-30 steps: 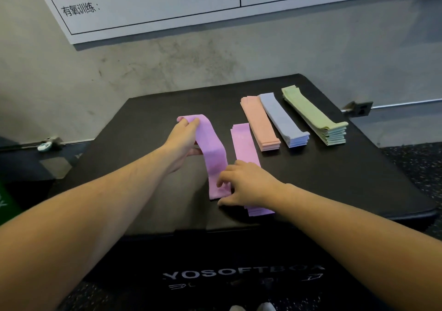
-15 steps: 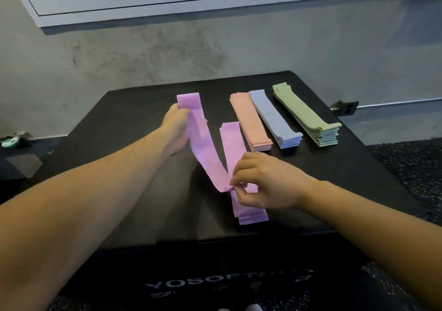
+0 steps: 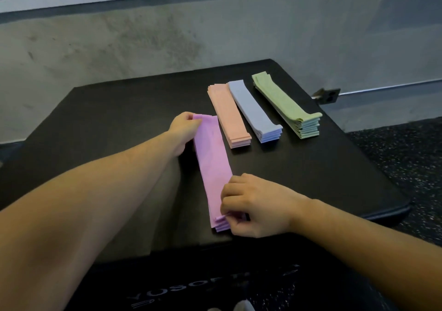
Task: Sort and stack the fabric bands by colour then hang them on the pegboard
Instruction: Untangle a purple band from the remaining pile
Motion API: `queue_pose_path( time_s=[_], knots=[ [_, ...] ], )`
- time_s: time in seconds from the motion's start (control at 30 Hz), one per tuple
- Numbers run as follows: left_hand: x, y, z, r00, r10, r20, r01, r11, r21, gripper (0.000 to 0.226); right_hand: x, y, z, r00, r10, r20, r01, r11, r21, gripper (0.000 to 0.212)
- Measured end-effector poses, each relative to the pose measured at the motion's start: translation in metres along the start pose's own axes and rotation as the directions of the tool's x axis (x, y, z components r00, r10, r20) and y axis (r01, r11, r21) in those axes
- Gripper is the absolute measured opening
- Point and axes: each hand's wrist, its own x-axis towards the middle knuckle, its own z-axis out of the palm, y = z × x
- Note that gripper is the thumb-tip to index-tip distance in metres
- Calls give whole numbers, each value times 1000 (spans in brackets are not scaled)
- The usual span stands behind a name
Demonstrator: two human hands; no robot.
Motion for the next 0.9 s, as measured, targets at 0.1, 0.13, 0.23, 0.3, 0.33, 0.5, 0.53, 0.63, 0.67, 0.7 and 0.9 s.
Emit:
queue_pose_path(
  time_s=[0.1,0.13,0.23,0.3,0.33,0.5,0.53,0.63,0.67,0.7,0.9],
  knots=[
    [9,-4,0,1000,23,6,-24,999,42,21,-1,4,3,1000,19,7,-19,999,34,18],
    [11,-4,0,1000,23,18,-23,999,48,22,-3,5,3,1000,21,2,-21,999,45,19],
    [14,-5,3,999,23,49,-25,999,39,22,-8,8,8,999,31,-39,-28,997,65,19],
    [14,-5,5,998,24,61,-25,1000,15,23,-10,8,11,997,44,-60,-39,996,74,20],
    [15,-5,5,998,24,64,-24,1000,6,23,-11,8,12,997,49,-66,-43,996,79,20],
    [20,-9,4,994,93,63,-101,984,145,21,-11,7,11,996,66,-57,-60,992,107,21],
    [23,-9,5,992,106,62,-116,976,183,23,-11,7,9,997,62,-48,-57,992,108,23],
    [26,-7,3,989,104,106,-131,949,285,44,-13,6,5,998,61,7,-62,994,95,33],
    [28,-5,2,988,102,119,-135,941,310,53,-14,7,3,997,70,26,-72,993,97,33],
    [28,-4,1,987,99,130,-138,930,341,59,-15,6,3,996,86,37,-90,990,110,34],
    [30,11,4,972,74,225,-191,807,559,33,-12,3,12,969,247,-27,-233,941,244,48]
  ],
)
